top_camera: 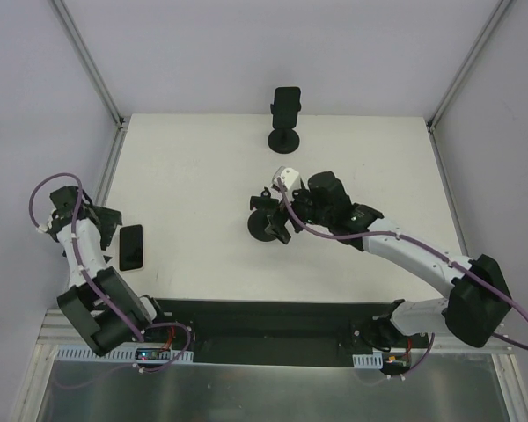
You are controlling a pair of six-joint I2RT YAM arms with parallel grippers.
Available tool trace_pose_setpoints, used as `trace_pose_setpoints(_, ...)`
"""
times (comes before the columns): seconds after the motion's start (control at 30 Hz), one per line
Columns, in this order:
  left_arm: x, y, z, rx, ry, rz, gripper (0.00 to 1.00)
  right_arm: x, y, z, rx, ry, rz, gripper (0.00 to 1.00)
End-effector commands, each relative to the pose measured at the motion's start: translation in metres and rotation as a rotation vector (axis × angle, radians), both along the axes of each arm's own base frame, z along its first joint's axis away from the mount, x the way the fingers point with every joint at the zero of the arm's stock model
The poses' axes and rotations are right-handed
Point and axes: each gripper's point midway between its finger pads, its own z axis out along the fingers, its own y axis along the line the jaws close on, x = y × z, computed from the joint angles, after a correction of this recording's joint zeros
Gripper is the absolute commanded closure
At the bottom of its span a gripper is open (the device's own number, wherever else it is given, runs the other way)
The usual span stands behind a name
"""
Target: Place the phone on the phone stand
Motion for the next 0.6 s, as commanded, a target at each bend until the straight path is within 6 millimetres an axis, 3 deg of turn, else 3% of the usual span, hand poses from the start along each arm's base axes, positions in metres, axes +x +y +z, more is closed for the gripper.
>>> trace_pose_setpoints(0.0,0.014,0.040,-0.009,0.042,-0.019,0.015,0.01,0.012,-0.004,0.046,0.139,-0.122,-0.036,0.04)
trace_pose_setpoints(0.1,0.018,0.049,-0.032,0.037,-0.010,0.015,0.01,0.012,-0.008,0.051,0.171,-0.138,-0.042,0.04)
trace_pose_setpoints(0.23,0.018,0.031,-0.063,-0.073,-0.002,-0.007,0.01,0.012,-0.011,0.055,0.196,-0.159,-0.048,0.04)
trace_pose_setpoints(0.57,-0.004,-0.012,-0.086,-0.199,0.080,-0.003,0.01,0.018,-0.011,0.047,0.194,-0.151,-0.055,0.04)
